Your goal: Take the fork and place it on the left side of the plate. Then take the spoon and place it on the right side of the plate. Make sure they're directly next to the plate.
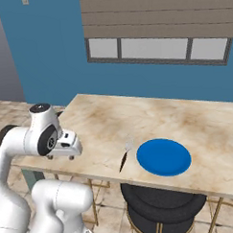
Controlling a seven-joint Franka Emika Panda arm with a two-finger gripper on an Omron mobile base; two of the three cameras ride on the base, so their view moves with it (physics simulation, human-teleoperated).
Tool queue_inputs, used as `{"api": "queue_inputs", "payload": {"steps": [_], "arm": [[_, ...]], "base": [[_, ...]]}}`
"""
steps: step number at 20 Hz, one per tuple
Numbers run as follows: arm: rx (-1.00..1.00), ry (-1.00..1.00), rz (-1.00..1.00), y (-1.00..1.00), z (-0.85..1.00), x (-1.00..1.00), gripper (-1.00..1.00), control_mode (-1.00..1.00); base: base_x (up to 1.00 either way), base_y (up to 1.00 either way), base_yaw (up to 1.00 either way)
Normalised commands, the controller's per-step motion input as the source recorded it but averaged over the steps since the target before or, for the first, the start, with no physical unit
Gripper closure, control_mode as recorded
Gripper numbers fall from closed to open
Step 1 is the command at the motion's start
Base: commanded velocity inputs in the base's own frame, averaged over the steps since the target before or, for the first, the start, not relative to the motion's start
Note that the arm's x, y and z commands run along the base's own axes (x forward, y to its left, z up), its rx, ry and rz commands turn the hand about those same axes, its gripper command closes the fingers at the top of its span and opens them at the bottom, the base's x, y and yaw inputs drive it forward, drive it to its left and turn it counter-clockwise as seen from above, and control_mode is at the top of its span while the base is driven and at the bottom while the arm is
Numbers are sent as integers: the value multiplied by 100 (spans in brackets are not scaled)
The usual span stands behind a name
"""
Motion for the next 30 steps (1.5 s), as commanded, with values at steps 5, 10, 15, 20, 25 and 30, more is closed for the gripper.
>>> {"api": "queue_inputs", "payload": {"steps": [5,10,15,20,25,30], "arm": [[2,-9,0,0,26,-86,-100,-100],[0,-11,1,0,1,-71,-100,-100],[0,-14,2,14,0,-80,-100,-100],[0,-1,0,8,0,-16,-100,100],[0,0,0,0,0,0,-100,100],[0,0,0,0,0,0,-100,100]], "base": [[0,0,0],[0,0,0],[0,0,0],[-59,56,0],[-68,100,0],[-78,100,0]]}}
